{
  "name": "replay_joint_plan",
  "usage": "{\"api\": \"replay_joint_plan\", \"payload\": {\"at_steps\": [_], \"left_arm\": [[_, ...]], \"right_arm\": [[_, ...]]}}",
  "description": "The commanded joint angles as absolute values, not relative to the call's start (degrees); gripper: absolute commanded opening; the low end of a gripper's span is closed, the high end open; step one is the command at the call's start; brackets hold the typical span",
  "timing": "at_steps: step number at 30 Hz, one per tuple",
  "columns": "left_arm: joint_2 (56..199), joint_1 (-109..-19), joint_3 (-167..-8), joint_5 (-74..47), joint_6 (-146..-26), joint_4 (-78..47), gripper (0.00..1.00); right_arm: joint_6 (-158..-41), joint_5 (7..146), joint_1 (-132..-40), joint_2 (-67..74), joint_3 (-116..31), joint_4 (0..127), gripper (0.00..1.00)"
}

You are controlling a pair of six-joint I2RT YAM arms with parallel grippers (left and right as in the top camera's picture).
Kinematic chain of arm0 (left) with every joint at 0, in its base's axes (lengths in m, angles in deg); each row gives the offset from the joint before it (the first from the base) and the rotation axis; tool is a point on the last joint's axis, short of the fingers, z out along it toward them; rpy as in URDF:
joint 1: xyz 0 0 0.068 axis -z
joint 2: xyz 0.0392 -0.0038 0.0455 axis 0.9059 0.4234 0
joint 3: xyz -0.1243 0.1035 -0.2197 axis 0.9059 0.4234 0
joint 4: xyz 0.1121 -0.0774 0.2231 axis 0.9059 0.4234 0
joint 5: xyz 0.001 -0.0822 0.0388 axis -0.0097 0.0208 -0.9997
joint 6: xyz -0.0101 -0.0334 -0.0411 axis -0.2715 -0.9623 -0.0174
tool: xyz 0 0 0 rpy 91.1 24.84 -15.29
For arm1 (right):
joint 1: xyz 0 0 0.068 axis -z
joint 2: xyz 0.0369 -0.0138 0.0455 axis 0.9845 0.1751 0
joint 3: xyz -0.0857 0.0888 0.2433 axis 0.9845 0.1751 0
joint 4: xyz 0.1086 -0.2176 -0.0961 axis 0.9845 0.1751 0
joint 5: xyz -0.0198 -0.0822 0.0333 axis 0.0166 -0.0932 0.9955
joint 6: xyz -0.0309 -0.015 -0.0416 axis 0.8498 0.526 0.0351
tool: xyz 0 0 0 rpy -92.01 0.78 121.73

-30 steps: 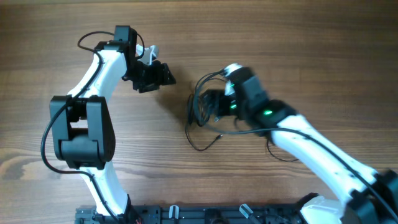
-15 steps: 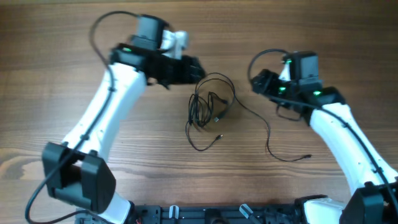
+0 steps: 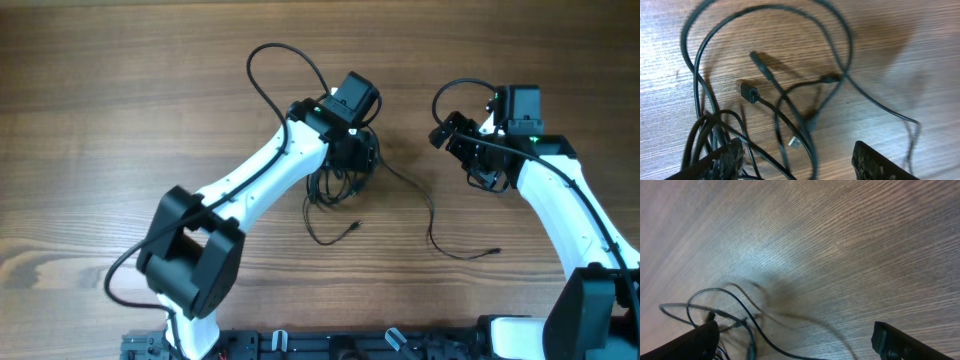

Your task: Untangle cables

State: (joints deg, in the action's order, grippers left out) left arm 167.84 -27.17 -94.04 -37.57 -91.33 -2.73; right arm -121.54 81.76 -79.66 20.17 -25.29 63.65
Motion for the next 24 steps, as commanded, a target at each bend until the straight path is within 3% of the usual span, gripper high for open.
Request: {"api": "replay_joint_plan", "payload": {"at_steps": [1,9,17,24], "left_arm": [[171.7,-26.9,-94.0,-40.2,-92.4,-3.3,0.64],[172.0,-27.0,-94.0,-43.9,-92.4,-1.5,0.55],[172.0,-27.0,-94.0,-47.1,-92.0,-0.1,0.69],[172.0,-26.3,-94.0,-41.7,-92.0,-0.8,0.70]], "right_arm": [[-129.0,82.0,-79.9,20.7,-25.7,62.4,1.00],[-131.1,82.0,-79.9,20.8,-25.7,62.3,1.00],[-131.1,82.0,-79.9,20.7,-25.7,62.3,1.00],[-131.1,82.0,-79.9,20.7,-25.7,62.3,1.00]]}}
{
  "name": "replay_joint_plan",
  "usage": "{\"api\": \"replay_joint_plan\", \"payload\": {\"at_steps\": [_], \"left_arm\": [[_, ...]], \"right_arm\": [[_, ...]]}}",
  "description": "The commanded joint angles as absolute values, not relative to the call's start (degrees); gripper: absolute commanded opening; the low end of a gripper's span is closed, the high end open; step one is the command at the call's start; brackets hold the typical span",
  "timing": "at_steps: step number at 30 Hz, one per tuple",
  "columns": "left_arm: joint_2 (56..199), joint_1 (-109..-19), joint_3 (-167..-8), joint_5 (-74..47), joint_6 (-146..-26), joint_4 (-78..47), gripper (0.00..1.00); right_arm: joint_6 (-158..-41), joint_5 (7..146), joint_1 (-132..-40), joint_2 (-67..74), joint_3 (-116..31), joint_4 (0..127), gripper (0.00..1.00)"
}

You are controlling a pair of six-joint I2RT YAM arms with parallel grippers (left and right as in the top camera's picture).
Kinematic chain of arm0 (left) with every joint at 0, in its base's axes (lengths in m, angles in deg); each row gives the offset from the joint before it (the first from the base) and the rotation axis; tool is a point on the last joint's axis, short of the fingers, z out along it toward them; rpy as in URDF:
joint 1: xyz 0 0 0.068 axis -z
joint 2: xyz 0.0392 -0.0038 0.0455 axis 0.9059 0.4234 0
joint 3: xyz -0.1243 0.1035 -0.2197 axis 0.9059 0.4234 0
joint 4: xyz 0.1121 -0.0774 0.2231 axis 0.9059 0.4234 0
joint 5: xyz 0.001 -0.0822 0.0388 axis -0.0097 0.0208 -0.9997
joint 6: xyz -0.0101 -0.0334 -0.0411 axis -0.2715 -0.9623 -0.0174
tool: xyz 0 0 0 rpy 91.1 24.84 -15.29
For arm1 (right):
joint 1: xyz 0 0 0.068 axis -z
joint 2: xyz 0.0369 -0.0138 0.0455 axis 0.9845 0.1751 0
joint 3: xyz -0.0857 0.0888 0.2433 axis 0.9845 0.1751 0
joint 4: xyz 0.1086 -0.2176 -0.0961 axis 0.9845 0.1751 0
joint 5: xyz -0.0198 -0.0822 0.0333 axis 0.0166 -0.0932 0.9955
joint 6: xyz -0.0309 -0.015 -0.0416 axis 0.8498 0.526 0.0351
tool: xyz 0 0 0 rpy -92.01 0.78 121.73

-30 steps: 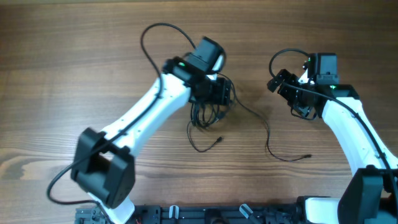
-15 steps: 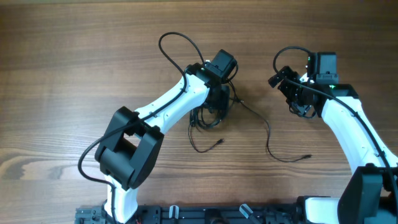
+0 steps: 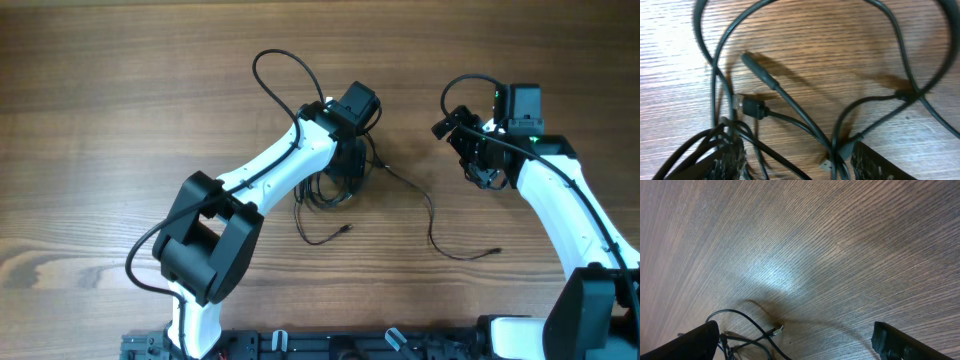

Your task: Untangle cables

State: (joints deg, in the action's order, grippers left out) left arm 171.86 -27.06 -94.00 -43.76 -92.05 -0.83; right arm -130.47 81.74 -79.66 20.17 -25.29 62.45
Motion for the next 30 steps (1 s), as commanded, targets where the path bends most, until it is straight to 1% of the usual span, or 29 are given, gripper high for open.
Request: {"api": "replay_joint_plan", "payload": {"at_steps": [1,6,9,14,17,19,20,21,22,24,25,29,30], "left_arm": [[172.0,-26.0,-93.9,-41.7,-92.0,-0.5,0.70],[173.9,-23.6,-93.9,-41.7,-92.0,-1.6,0.69],[175.8,-22.5,-93.9,-41.9,-92.0,-2.4,0.64],[176.4,-22.3,-93.9,-43.7,-92.4,-2.4,0.61],[176.6,-22.3,-93.9,-43.9,-92.4,-2.4,0.53],[177.5,-22.1,-93.9,-44.1,-92.4,-2.5,0.52],[177.9,-22.0,-93.9,-44.1,-92.4,-2.5,0.49],[178.2,-22.0,-93.9,-44.1,-92.4,-2.5,0.43],[178.2,-22.0,-93.9,-44.1,-92.4,-2.5,0.30],[177.3,-22.1,-94.3,-44.1,-92.0,-2.4,0.19],[176.6,-22.4,-94.9,-44.1,-92.0,-2.4,0.17],[170.5,-23.7,-99.2,-41.3,-91.9,-2.9,0.17],[169.0,-23.9,-100.1,-39.8,-91.9,-3.4,0.05]], "right_arm": [[-131.1,82.0,-79.9,20.7,-25.7,62.3,1.00],[-131.1,82.0,-79.9,20.8,-25.7,62.3,1.00],[-131.1,82.0,-79.9,20.8,-25.7,62.3,1.00],[-131.1,82.0,-79.9,20.7,-25.7,62.3,1.00],[-131.1,82.0,-79.9,20.8,-25.7,62.3,1.00],[-131.1,82.0,-79.9,20.7,-25.7,62.3,1.00],[-131.1,82.0,-79.9,20.7,-25.7,62.3,1.00],[-131.1,82.0,-79.9,20.8,-25.7,62.3,1.00],[-131.1,82.0,-79.9,20.8,-25.7,62.3,1.00],[-131.1,82.0,-79.9,20.8,-25.7,62.3,1.00],[-131.1,82.0,-79.9,20.8,-25.7,62.3,1.00],[-131.1,82.0,-79.9,20.7,-25.7,62.3,1.00],[-131.1,82.0,-79.9,20.7,-25.7,62.3,1.00]]}}
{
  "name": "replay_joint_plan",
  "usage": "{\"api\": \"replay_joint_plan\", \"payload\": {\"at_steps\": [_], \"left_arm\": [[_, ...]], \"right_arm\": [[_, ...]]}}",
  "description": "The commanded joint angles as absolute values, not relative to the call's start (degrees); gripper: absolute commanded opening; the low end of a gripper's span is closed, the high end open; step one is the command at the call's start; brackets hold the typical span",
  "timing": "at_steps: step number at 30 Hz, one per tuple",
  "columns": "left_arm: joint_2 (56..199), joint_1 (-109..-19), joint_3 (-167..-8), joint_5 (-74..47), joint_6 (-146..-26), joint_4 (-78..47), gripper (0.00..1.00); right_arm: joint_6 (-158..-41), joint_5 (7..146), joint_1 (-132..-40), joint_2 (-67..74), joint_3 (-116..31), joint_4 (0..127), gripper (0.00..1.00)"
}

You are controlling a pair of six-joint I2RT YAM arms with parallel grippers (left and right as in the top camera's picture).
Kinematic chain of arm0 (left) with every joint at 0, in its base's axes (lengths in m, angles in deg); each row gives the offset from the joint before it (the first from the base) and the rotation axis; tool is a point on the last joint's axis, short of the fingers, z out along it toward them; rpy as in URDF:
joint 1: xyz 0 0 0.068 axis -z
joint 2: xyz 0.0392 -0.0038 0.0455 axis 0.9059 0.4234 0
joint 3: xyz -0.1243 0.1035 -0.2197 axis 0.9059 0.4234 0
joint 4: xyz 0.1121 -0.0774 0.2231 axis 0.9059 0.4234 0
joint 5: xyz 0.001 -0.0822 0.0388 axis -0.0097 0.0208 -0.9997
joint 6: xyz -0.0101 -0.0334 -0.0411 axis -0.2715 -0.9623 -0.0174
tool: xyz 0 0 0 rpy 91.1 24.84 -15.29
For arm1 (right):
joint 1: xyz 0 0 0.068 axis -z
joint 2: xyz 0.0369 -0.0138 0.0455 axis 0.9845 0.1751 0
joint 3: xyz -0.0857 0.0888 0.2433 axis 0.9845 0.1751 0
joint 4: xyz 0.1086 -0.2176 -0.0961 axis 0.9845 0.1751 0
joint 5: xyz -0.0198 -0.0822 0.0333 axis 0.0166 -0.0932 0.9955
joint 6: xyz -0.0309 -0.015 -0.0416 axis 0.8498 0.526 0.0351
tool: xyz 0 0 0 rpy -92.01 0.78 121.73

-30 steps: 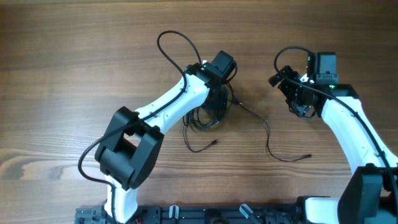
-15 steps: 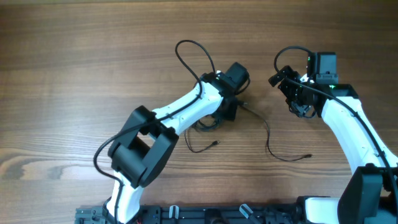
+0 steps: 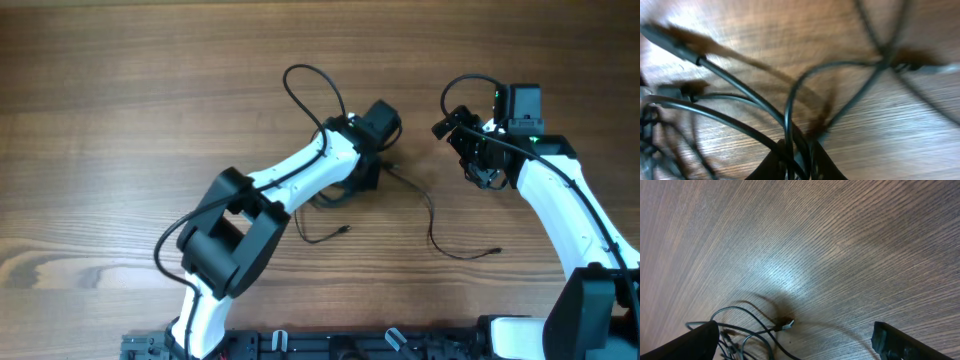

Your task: Untangle cables

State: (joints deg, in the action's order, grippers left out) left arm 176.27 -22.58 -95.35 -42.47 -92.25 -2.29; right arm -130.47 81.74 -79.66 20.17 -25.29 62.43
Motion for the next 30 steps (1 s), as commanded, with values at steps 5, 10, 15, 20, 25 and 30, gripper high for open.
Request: {"api": "replay_joint_plan", "payload": {"at_steps": [5,10,15,20,25,30], "left_arm": [[161.8,-25.8,-101.1,-24.5,-88.6,-11.9,0.04],[159.6,-29.7,-101.1,-8.9,-89.0,-14.8,0.04],[160.8,-33.6,-100.3,-8.0,-88.6,-9.2,0.04],[161.1,-38.1,-94.0,-7.6,-85.5,-8.0,0.04],[161.1,-43.1,-86.4,-7.1,-85.5,-10.2,0.07],[161.1,-47.0,-79.0,-9.2,-84.3,-15.4,0.11]], "right_arm": [[-131.1,82.0,-79.9,20.7,-25.7,62.3,1.00],[-131.1,82.0,-79.9,20.8,-25.7,62.3,1.00],[-131.1,82.0,-79.9,20.7,-25.7,62.3,1.00],[-131.0,82.0,-79.9,20.8,-25.7,62.4,1.00],[-131.1,82.0,-79.9,20.8,-25.7,64.1,1.00],[-131.1,82.0,-79.9,20.8,-25.7,64.2,1.00]]}}
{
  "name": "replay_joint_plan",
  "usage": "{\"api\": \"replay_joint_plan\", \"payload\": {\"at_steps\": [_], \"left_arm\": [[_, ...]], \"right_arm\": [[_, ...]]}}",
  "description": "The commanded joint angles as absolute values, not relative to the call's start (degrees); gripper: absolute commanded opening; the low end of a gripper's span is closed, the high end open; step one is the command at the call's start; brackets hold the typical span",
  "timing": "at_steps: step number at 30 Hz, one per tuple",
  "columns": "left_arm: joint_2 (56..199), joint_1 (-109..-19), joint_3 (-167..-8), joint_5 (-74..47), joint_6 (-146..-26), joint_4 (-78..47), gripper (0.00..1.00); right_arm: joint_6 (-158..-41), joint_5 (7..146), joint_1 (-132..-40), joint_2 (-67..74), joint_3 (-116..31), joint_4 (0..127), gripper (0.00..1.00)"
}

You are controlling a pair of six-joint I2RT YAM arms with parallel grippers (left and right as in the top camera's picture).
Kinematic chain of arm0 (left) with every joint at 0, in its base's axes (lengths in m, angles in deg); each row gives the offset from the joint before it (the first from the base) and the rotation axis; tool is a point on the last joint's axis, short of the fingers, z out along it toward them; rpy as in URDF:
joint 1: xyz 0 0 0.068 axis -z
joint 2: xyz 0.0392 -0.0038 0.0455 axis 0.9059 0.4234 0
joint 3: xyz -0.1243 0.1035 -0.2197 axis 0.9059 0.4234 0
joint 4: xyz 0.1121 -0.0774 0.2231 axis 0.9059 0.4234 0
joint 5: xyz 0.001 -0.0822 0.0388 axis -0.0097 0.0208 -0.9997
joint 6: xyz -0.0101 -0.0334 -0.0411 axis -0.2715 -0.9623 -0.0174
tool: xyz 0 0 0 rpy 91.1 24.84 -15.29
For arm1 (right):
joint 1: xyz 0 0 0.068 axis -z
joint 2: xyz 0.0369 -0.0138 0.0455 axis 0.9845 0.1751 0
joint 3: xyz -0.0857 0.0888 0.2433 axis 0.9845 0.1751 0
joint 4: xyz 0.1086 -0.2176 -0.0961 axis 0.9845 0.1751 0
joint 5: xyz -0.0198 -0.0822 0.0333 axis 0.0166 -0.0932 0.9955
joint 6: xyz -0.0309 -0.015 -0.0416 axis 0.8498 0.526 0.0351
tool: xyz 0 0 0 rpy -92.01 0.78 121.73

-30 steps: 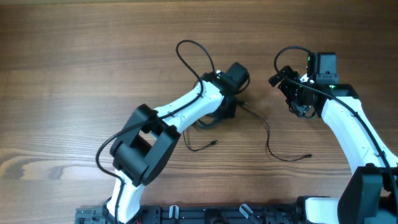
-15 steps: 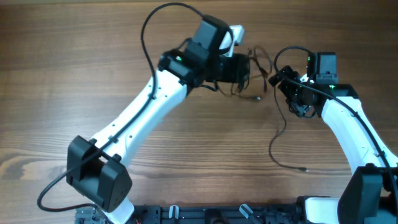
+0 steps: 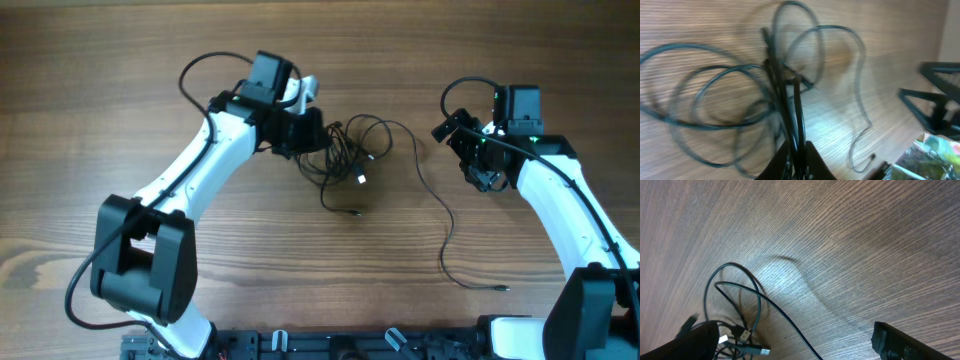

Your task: Untangle cables

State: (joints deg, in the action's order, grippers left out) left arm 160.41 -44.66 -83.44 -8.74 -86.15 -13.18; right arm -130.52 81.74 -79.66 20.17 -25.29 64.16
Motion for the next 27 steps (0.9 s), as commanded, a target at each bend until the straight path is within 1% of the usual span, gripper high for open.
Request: {"api": "replay_joint_plan", "payload": {"at_steps": [1,3,4,6,9,11,15,17,20,22,25,27], "left_arm": [[161.1,-47.7,-77.8,-10.6,-84.3,-15.8,0.15],[161.1,-48.9,-76.3,-15.4,-84.2,-15.5,0.20],[161.1,-49.4,-76.0,-18.5,-84.3,-14.8,0.26],[161.1,-50.0,-76.0,-24.6,-84.3,-13.4,0.43],[161.1,-50.7,-76.0,-32.5,-84.4,-12.4,0.51],[161.1,-50.8,-76.0,-34.5,-84.4,-12.6,0.53],[161.0,-50.8,-77.1,-34.8,-84.4,-13.8,0.56],[161.0,-51.1,-78.8,-35.5,-84.5,-14.5,0.61],[161.0,-51.8,-79.6,-38.5,-86.6,-16.3,0.62],[161.0,-52.9,-79.6,-39.8,-88.0,-17.9,0.64],[161.0,-55.6,-79.6,-38.7,-90.7,-18.2,0.72],[161.1,-57.6,-79.4,-36.2,-90.7,-18.0,0.72]], "right_arm": [[-131.0,82.0,-79.9,20.8,-25.7,64.2,1.00],[-130.8,82.0,-79.9,20.8,-25.7,64.3,1.00],[-130.7,82.0,-79.9,20.8,-25.7,64.3,1.00],[-130.7,82.0,-79.9,20.8,-25.7,64.3,1.00],[-130.7,82.0,-79.9,20.8,-25.7,64.3,1.00],[-130.8,82.0,-79.9,20.8,-25.7,64.2,1.00],[-130.8,80.0,-79.9,20.8,-25.7,62.4,1.00],[-130.8,80.1,-79.9,20.8,-25.7,62.1,1.00],[-130.4,82.2,-79.9,20.7,-25.7,62.1,1.00],[-127.5,86.4,-79.9,20.7,-25.7,62.0,0.99],[-120.0,97.8,-80.5,20.8,-25.7,58.8,0.98],[-115.3,105.4,-81.8,20.8,-25.7,57.1,0.91]]}}
